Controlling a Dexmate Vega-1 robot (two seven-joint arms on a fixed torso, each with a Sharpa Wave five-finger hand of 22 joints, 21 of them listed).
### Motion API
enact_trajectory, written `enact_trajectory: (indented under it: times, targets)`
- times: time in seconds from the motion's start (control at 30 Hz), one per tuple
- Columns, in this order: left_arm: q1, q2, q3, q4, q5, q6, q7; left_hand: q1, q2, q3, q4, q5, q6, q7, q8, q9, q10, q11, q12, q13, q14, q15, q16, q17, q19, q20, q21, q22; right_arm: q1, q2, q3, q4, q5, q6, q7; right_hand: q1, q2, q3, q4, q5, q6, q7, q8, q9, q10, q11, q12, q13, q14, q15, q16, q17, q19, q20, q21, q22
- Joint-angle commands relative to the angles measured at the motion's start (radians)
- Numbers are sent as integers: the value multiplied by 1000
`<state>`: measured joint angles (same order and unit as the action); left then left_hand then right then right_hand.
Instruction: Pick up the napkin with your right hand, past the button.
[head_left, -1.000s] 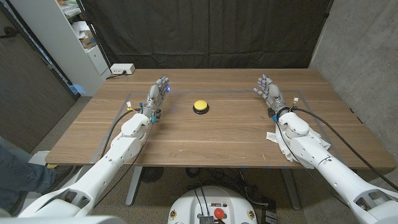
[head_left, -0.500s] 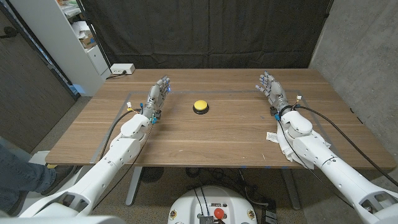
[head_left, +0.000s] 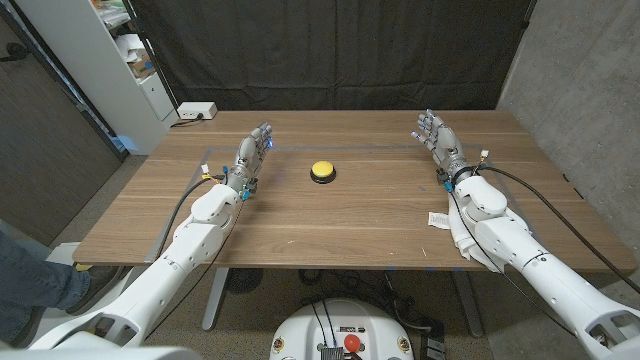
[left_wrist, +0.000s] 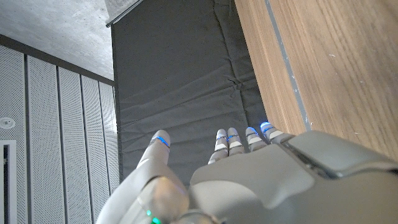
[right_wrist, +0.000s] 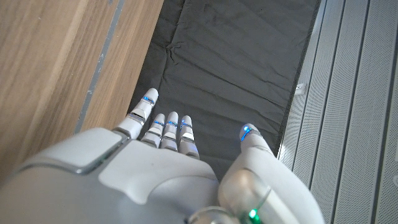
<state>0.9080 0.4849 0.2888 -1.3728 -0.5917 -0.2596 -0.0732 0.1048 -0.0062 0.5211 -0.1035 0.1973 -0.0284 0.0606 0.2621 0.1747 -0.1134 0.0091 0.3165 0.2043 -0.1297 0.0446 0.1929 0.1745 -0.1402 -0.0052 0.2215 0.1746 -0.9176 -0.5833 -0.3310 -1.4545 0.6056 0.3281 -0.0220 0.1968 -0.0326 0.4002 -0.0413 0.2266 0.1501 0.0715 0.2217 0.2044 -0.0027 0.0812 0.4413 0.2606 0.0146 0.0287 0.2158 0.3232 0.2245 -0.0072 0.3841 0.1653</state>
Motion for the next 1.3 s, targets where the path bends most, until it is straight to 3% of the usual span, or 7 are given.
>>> enact_trajectory:
  times: [0.03, 0.63, 1.3]
  targets:
    - [-5, 1, -3, 7, -3, 4, -5, 13, 0, 0, -5, -4, -4, 0, -8, 3, -1, -1, -6, 3, -8, -2, -3, 5, -9, -2, -4, 3, -9, -16, 11, -28, -1, 10, 5, 11, 6, -4, -4, -2, 10, 2, -3, 1, 10, 2, -3, 0, 7, 0, 4, -1, 12, -2, -3, 2]
    - [-37, -18, 2, 68, -11, -6, -50, 17, 3, -2, -8, -6, 1, 0, -15, 3, 6, -1, -11, -1, -7, -2, -2, 5, -11, 1, -8, 4, -31, -27, 25, -89, -2, -2, -26, 13, 11, -8, -6, -5, 11, 4, -5, -2, 23, 6, -13, -13, 11, 3, 6, -7, 19, 2, -10, 2]
    - [-39, -15, -3, 61, -5, -4, -53, 22, 8, -2, -11, -8, 13, 10, -20, 3, 9, 6, -18, -4, -8, 2, -2, 5, -12, 6, -12, 4, -58, -83, 60, -125, -29, 28, -17, 19, 19, -11, -10, -7, 5, 4, -9, -5, 27, 6, -27, -26, 11, 3, 6, -15, 22, 4, -20, 2]
